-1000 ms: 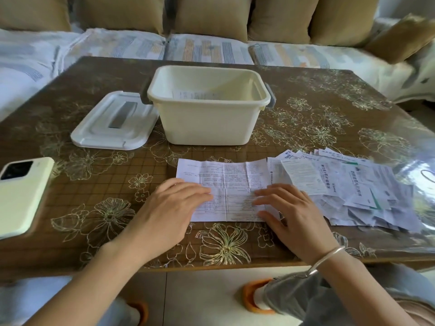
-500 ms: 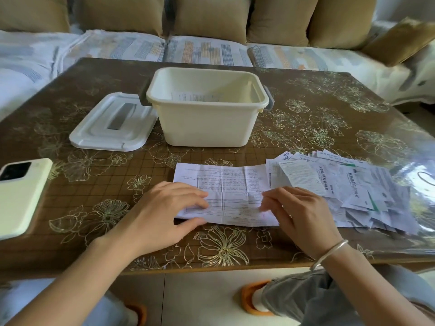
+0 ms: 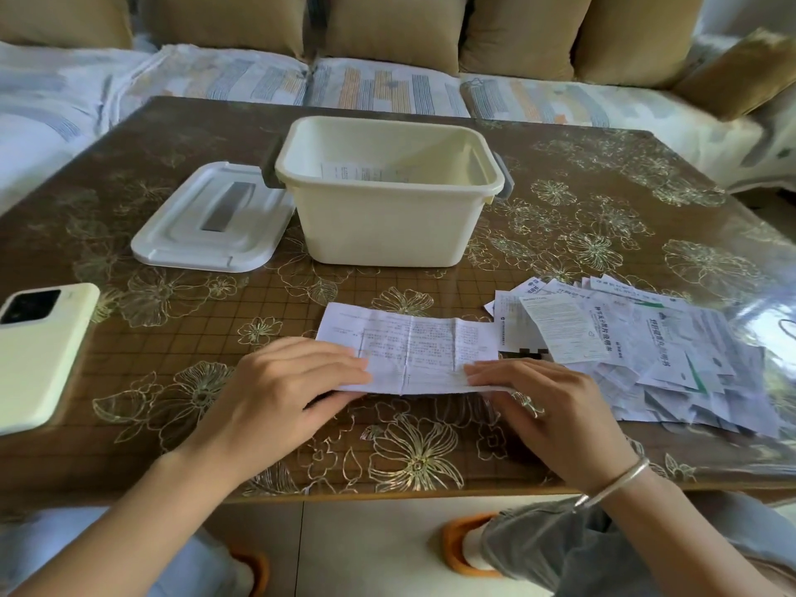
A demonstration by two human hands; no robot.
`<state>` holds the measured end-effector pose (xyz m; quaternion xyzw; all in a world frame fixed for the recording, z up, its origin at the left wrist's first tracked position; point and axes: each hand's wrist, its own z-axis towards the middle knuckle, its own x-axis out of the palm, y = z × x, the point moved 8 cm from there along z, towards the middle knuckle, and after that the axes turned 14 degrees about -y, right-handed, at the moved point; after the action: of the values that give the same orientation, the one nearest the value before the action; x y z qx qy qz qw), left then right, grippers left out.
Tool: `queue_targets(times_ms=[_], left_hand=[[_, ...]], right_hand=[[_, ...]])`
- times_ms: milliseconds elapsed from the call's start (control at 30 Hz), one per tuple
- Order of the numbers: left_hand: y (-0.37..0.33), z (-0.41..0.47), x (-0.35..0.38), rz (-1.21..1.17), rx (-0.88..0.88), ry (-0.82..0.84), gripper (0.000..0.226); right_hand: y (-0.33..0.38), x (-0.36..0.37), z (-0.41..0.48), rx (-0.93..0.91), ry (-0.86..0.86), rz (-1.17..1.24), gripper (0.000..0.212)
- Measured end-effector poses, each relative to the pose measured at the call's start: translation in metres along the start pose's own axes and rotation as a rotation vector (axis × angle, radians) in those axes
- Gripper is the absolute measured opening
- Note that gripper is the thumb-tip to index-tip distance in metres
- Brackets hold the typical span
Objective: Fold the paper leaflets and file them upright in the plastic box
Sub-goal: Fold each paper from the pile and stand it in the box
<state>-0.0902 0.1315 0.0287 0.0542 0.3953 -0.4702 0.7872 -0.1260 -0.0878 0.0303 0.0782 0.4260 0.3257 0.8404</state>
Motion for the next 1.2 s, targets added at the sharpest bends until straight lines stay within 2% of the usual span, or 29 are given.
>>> queue_targets(times_ms=[200,333,467,633,733,833,933,1100,1200], left_hand=[[0.002,0.01,-0.012,-0.144,-0.151,-0.074,0.024],[0.015,0.016,-0.008,-0.095,-0.245,-0.135,0.028],[0.027,0.012,0.012,0.08,-0.328,-0.07,0.046],[0.019,0.017,0.01,0.33,-0.165,-0.042,0.041],[0.001,0.012,0.015,0.262,-0.095,-0.011,0.028],[-0.015,0.004,0.025,0.13,-0.101,0.042,0.023],[-0.021,0.001,0.027,0.08,-0.139,0.047,0.016],[-0.014,0.002,0.028,0.032,-0.229,0.045,0.019],[-0.009,0.002,0.029,0.002,-0.278,0.053,0.021]], right_hand=[[-0.009,-0.008,-0.002,0.232,-0.061,0.068,0.02],[-0.019,0.003,-0.004,0.388,-0.068,0.073,0.034],[-0.015,0.011,-0.002,0.334,0.005,-0.124,0.062],[-0.014,0.016,0.004,0.296,0.118,-0.271,0.066],[-0.011,0.018,0.014,0.23,0.206,-0.359,0.07],[-0.006,0.028,0.029,0.145,0.324,-0.395,0.063],[-0.009,0.041,0.04,0.228,0.419,-0.34,0.057],[-0.019,0.057,0.052,0.305,0.617,-0.448,0.08],[-0.021,0.06,0.055,0.32,0.682,-0.486,0.072]])
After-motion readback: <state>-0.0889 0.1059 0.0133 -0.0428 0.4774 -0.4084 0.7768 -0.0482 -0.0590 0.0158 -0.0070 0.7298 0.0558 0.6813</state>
